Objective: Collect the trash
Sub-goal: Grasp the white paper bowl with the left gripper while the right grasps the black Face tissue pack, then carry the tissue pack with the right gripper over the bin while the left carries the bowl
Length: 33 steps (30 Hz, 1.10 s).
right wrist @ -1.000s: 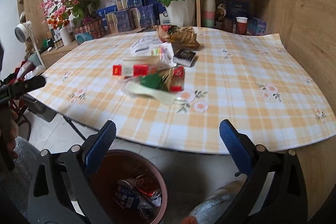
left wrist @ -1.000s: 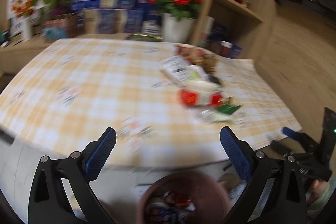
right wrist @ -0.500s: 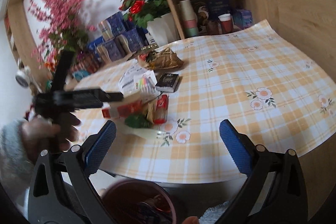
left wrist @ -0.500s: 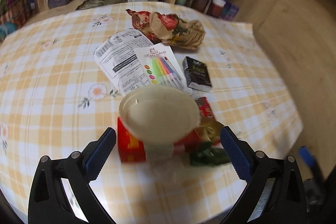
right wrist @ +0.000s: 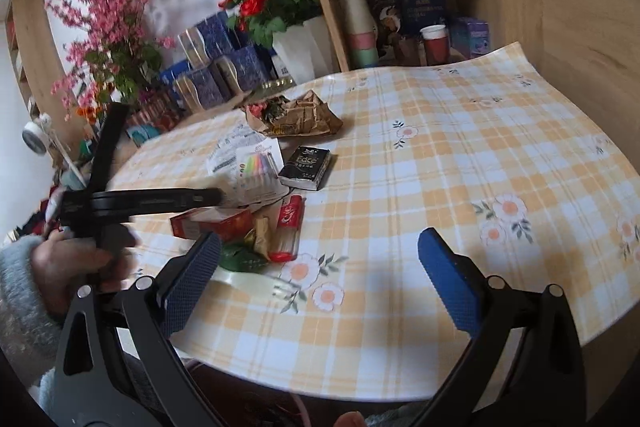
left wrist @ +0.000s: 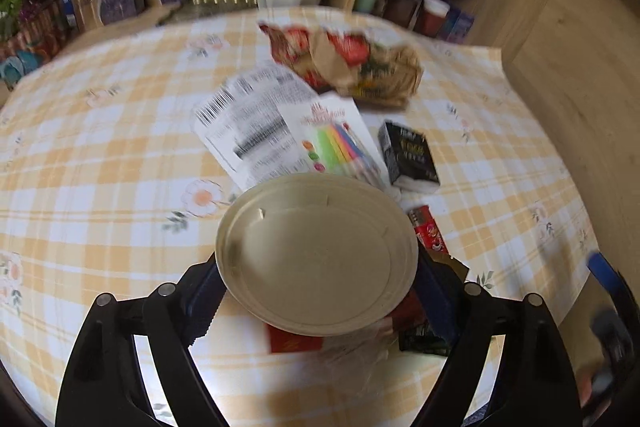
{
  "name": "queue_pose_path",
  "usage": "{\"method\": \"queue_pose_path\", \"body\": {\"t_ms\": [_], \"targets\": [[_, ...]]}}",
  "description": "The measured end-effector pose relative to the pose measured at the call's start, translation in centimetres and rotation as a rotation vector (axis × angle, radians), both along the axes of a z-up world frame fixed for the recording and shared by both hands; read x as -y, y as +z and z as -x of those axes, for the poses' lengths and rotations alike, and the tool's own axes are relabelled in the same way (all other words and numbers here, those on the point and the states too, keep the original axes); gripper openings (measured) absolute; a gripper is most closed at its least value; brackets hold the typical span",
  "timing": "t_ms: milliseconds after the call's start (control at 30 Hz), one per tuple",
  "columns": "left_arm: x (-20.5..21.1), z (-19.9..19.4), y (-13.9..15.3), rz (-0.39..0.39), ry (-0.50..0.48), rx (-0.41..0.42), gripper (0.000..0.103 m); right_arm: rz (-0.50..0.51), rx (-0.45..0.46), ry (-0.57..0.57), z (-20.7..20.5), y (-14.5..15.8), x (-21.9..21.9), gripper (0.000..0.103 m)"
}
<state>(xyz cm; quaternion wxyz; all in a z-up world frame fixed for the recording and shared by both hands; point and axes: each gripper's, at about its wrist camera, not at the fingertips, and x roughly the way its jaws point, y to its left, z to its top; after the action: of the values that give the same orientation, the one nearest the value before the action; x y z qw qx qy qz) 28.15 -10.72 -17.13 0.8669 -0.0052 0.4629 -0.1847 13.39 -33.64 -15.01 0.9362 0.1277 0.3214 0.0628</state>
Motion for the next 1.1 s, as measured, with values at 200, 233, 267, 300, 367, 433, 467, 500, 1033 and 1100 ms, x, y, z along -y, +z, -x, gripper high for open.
{"method": "queue_pose_path", "body": {"t_ms": [200,233,267,300,367,433,467,500,1033,1100], "targets": [[-4.1,2.2,3.3,0.04,0.077,0.119,0.082,-0.036,-0.055,0.068,-7.1,-0.6,0.0,0.096],[-4.9,2.5,3.6,0.049,0.098,0.131,0.082,-0.041,-0.081,0.101,-8.9,-1.0,-0.5,0.093],[-5.7,2.8,3.9,0.057,0.117,0.14,0.082,-0.033,-0.102,0.117,-10.2,-1.3,-0.9,0.087],[-6.9,3.3,4.1,0.07,0.14,0.147,0.082,-0.016,-0.138,0.133,-12.0,-1.9,-1.6,0.083],[-8.4,3.8,4.3,0.077,0.169,0.156,0.082,0.006,-0.18,0.13,-14.2,-2.6,-2.5,0.077],[-9.6,4.5,4.4,0.077,0.19,0.164,0.082,0.009,-0.222,0.104,-16.2,-3.5,-3.2,0.07],[-10.4,4.9,4.4,0.077,0.203,0.167,0.082,0.003,-0.239,0.09,-17.1,-3.9,-3.3,0.068],[-10.9,5.2,4.4,0.079,0.212,0.168,0.082,-0.013,-0.261,0.073,-18.1,-4.4,-3.5,0.066],[-14.3,8.5,3.5,0.139,0.253,0.174,0.082,0.231,-0.317,0.021,-19.7,-6.2,-6.3,0.048],[-14.2,8.9,3.6,0.14,0.249,0.188,0.082,0.241,-0.309,0.019,-19.3,-6.2,-6.1,0.043]]}}
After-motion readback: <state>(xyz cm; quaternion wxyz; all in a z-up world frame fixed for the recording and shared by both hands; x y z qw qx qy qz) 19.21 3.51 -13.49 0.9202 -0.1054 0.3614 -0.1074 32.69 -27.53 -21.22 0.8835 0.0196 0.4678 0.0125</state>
